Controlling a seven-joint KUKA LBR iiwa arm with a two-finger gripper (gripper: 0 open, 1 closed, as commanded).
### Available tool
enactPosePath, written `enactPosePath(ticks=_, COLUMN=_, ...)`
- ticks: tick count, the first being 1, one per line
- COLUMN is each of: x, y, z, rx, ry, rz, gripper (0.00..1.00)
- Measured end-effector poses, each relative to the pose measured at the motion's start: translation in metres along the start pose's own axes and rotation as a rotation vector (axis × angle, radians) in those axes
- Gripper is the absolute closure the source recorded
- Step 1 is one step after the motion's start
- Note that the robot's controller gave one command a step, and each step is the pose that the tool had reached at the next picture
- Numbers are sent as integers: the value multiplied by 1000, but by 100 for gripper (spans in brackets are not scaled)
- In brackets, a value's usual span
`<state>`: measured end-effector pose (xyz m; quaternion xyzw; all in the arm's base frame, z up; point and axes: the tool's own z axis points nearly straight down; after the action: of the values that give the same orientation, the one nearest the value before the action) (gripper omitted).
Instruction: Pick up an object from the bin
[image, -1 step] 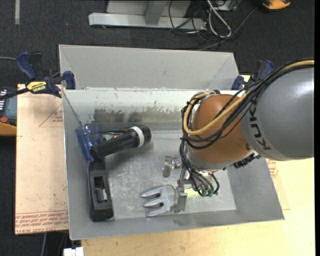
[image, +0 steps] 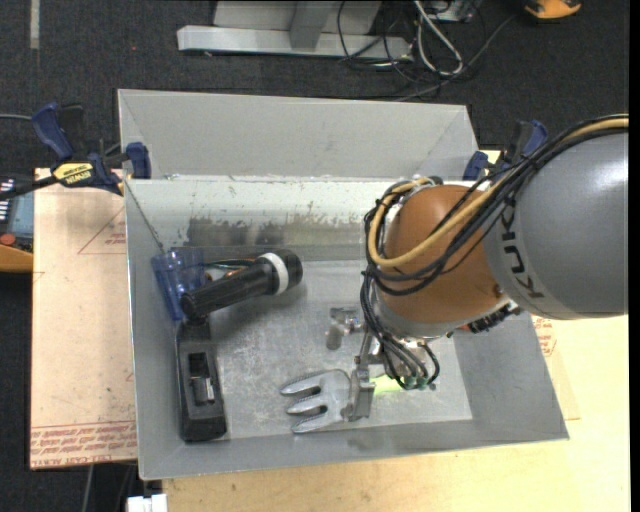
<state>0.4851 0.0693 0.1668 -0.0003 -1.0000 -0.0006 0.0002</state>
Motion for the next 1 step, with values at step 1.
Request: enactPosePath(ticks=1, x=-7, y=15, z=96, rx=-2, ry=-8, rz=-270, gripper=0)
